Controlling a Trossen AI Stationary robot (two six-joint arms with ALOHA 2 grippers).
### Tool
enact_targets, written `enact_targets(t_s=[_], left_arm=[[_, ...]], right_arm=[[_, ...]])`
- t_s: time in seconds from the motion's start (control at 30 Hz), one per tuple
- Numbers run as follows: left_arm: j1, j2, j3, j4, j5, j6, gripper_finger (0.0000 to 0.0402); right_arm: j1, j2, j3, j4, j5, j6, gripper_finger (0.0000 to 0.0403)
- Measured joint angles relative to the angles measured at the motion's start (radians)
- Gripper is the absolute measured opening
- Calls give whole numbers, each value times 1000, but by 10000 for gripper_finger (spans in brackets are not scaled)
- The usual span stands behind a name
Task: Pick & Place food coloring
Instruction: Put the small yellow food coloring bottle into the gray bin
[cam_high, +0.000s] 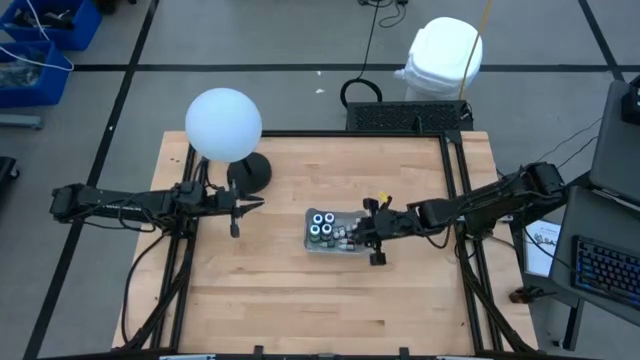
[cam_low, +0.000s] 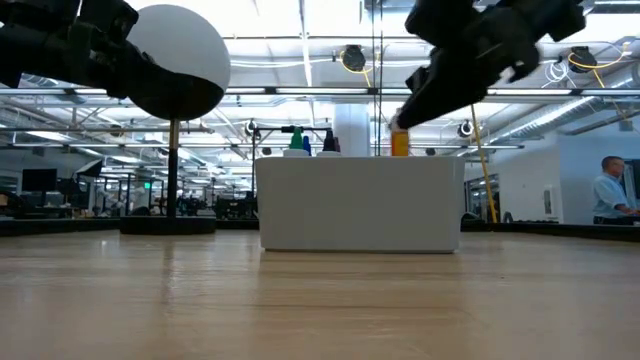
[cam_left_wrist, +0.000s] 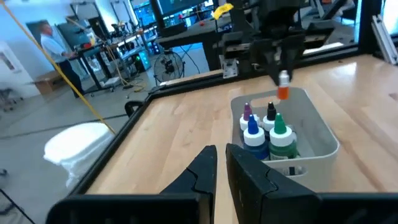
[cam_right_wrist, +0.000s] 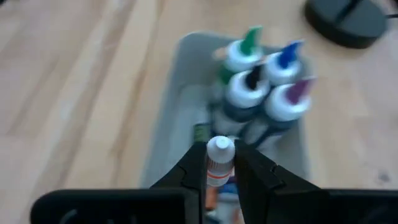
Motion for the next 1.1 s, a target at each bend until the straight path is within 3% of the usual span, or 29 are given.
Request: enact_targets(t_s=[0.3, 0.6, 1.1], left_arm=[[0, 0, 0, 24, 0, 91, 44], [0, 0, 0, 25, 0, 93, 44], [1, 0, 0, 24, 0, 92, 44]], right_arm=[[30, 28, 0, -33, 26, 56, 47], [7, 121, -7, -22, 56, 62, 47], [5, 121, -30, 2, 28, 92, 47]])
